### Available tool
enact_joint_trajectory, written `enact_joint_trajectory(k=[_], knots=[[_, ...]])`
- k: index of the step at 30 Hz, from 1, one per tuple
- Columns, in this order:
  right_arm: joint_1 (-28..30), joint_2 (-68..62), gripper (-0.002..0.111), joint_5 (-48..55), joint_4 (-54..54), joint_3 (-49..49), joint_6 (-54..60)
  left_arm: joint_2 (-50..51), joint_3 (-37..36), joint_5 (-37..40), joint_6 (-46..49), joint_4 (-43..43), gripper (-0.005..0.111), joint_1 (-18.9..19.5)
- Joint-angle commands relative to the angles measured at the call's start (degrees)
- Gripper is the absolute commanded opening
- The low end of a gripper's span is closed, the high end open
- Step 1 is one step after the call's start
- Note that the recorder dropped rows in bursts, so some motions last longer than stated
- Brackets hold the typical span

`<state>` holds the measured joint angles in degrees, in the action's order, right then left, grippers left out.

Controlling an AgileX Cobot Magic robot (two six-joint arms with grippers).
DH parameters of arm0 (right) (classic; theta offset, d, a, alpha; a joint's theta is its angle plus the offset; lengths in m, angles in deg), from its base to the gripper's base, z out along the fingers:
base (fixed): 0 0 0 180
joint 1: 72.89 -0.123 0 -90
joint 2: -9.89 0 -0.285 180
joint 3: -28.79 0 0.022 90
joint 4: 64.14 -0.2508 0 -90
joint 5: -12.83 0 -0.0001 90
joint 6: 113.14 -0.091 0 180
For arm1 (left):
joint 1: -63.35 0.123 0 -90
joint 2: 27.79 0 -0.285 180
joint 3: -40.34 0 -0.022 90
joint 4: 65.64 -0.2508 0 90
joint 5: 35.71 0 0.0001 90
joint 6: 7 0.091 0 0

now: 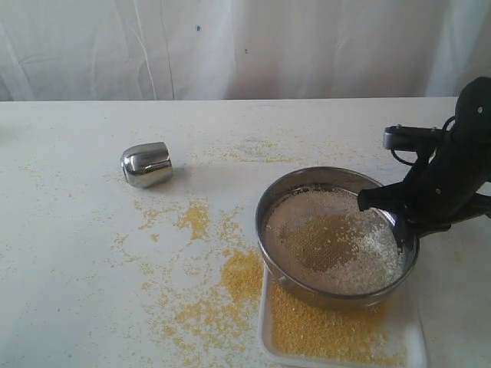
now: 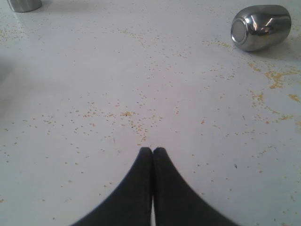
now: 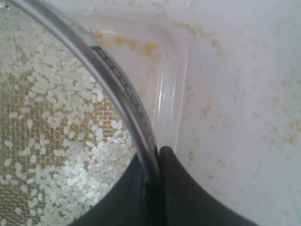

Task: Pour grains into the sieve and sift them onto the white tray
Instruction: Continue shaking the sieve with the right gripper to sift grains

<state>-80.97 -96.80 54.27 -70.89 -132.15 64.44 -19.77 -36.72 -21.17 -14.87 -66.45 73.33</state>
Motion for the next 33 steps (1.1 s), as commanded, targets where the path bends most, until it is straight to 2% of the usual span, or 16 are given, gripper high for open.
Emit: enact_joint_trajectory(k=[1,19,33], knots=[[0.1,1.1,0.0,-0.8,-0.1,0.8,-0.3,-0.2,-0.2,0.1,0.1,0.3,0.0,0.1],[0.1,-1.1,0.0,-5.5,1.7,0.9,1.0,-0.2,-0.2,0.1,0.1,0.3,0.0,0.1],[0.1,-4.8,0.0,-5.4,2.3,0.9,1.2,-0.2,-0.2,0.1,0.1,0.3,0.0,0.1]])
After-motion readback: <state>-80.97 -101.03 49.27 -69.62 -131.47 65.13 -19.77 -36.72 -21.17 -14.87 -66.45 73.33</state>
